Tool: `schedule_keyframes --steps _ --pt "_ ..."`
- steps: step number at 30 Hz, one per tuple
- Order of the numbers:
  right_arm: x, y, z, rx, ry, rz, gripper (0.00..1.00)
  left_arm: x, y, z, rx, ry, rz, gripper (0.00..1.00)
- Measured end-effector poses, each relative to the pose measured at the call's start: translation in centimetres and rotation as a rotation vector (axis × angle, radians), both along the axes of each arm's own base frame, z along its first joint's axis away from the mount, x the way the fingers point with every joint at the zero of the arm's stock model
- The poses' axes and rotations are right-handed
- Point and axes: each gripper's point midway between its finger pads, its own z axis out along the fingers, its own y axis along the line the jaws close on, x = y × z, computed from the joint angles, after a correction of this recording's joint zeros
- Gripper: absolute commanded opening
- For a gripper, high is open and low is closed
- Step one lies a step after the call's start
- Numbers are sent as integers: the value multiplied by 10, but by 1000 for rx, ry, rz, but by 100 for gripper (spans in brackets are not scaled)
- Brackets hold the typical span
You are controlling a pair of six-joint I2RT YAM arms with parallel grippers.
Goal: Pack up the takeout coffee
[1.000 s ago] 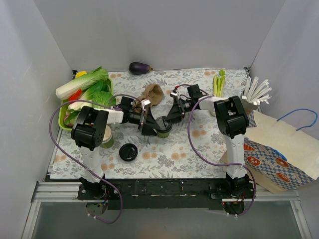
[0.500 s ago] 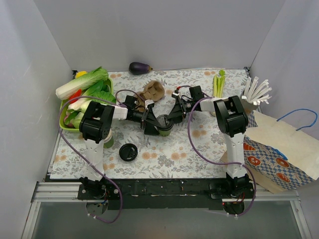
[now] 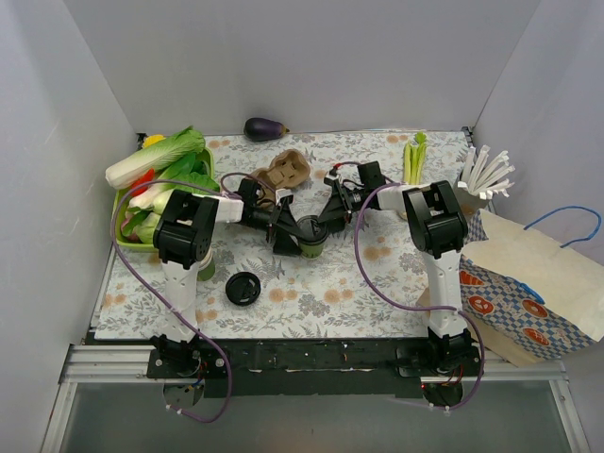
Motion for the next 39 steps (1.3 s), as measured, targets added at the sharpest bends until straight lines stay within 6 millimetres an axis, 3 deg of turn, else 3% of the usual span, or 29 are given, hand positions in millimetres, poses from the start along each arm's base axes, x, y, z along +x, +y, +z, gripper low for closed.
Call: schedule_keyframes --steps 8,18,22,27,31,33,35,39 --pt "10 3 6 -4 -83 -23 98 11 -3 2 82 -137 44 93" --pt "16 2 18 -68 -223 -74 98 24 -1 8 124 -265 84 97" --pt "32 -1 21 -150 -388 -96 98 33 2 17 146 -335 115 98" --pt "36 -19 40 -278 -665 -102 98 44 14 46 155 -447 171 98" --pt "30 -36 67 -332 -862 -97 98 36 28 64 179 -512 220 84" --pt "21 -45 76 -355 -929 -88 98 30 34 62 212 -514 244 64" --pt "14 -54 79 -386 -975 -78 98 24 36 52 247 -495 254 46" --pt "6 -65 70 -448 -992 -65 98 11 36 29 294 -423 245 22"
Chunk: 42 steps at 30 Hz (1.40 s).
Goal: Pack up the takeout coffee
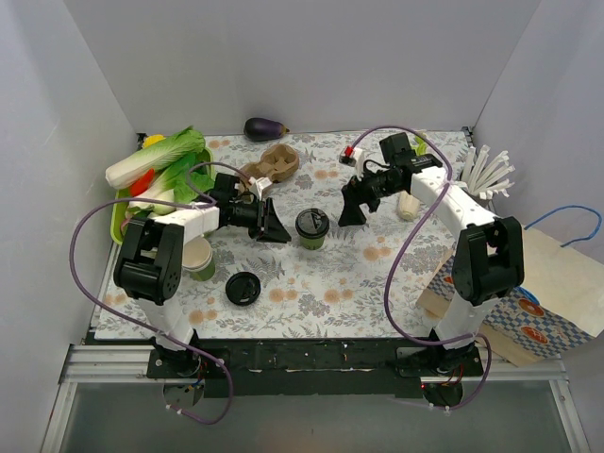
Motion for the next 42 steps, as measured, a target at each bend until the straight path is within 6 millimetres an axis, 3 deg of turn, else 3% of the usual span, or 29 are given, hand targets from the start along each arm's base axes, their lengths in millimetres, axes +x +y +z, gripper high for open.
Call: schedule_keyframes --steps 6,13,18,27,31,34,38,42 --pt "-12 -13 -20 -69 36 -28 98 -18 -24 -18 -8 71 -61 13" --pt "-9 -20 -11 -102 -16 -58 98 -16 -41 -48 -43 190 -59 10" --pt "-7 -26 -7 -130 -46 -84 98 -1 -52 -55 -119 259 -13 17" --pt "-24 -41 -23 -184 -31 -99 98 38 -82 -49 -281 240 -9 27" --pt "-34 -45 -33 -199 -13 -86 98 49 -96 -43 -297 214 -31 41" --pt "-38 -46 -40 -209 16 -98 98 49 -97 -41 -270 192 -44 49" --pt "-36 -44 -57 -214 74 -184 98 42 -80 -38 -190 178 -40 56" --pt "-33 -38 -87 -216 149 -286 98 26 -54 -5 -107 88 -35 62"
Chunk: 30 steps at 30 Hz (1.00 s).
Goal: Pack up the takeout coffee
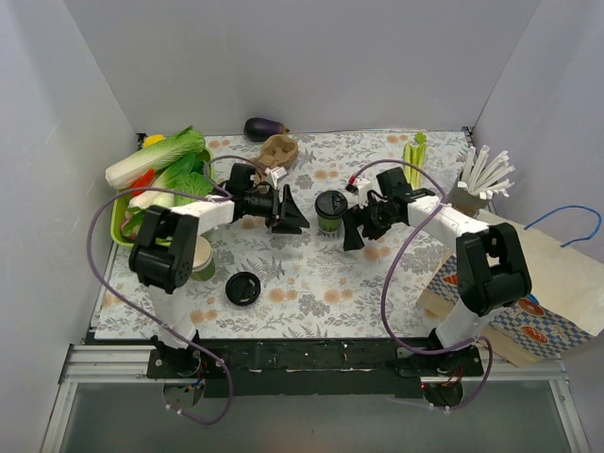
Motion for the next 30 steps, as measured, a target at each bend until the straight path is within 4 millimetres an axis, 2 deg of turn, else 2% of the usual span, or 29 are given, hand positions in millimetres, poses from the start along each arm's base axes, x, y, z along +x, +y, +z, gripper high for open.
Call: schedule_keyframes --steps 4,7,9,12,15,19,23,26,30 --pt "3 19 -16 33 10 -49 95 -12 30 51 49 -157 23 64" --pt "11 34 -18 66 -4 -87 92 -15 56 75 94 -235 68 65" --pt "19 43 -20 90 -8 -125 91 -14 72 78 132 -253 102 66" --pt "35 50 -26 117 -12 -193 90 -12 89 73 187 -243 138 66" --pt "47 53 -37 124 -9 -250 90 -14 96 64 232 -222 145 67" --pt "73 60 -33 141 -51 -293 90 -14 101 64 271 -233 144 73" --pt "102 67 -29 152 -104 -315 91 5 104 77 310 -317 149 77" --pt "119 70 -28 154 -133 -327 92 32 107 86 357 -403 156 77" --pt "141 67 -28 153 -166 -349 93 78 114 93 442 -514 163 77"
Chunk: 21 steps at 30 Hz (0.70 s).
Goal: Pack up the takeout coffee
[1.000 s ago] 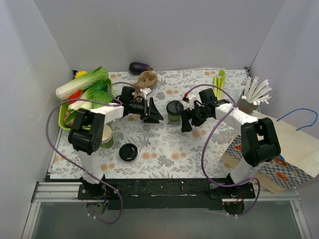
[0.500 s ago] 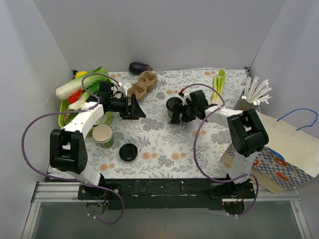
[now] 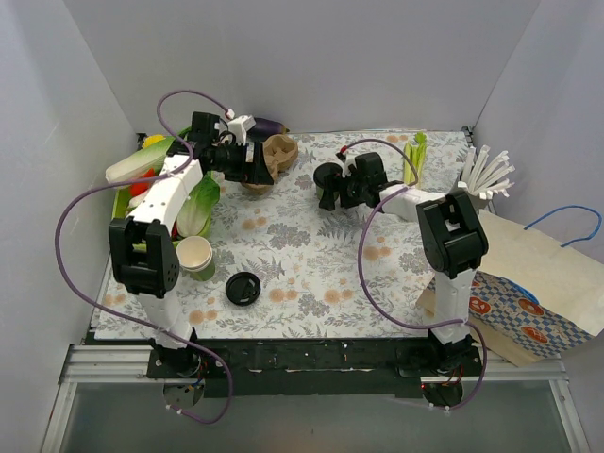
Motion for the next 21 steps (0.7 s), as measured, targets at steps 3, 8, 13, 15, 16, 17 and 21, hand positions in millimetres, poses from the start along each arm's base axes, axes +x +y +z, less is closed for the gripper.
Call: schedule_keyframes --steps 3,8,13,15,16,17,21 --pt "11 -10 -2 -11 -13 -17 93 31 4 -7 66 -44 2 76" --pt "14 -20 -6 -11 -6 2 94 68 11 -41 164 -50 -8 72" --pt "-4 -22 7 7 18 42 94 87 17 -74 241 -49 -45 70" --pt "-18 -26 22 18 18 55 95 92 19 -81 261 -58 -61 70" --pt "-25 -28 29 23 15 61 95 95 19 -84 270 -67 -69 70" --pt "-32 -30 38 30 7 65 95 98 20 -85 277 -77 -75 69" --pt "-56 -42 66 48 -30 69 96 111 19 -86 294 -121 -97 65"
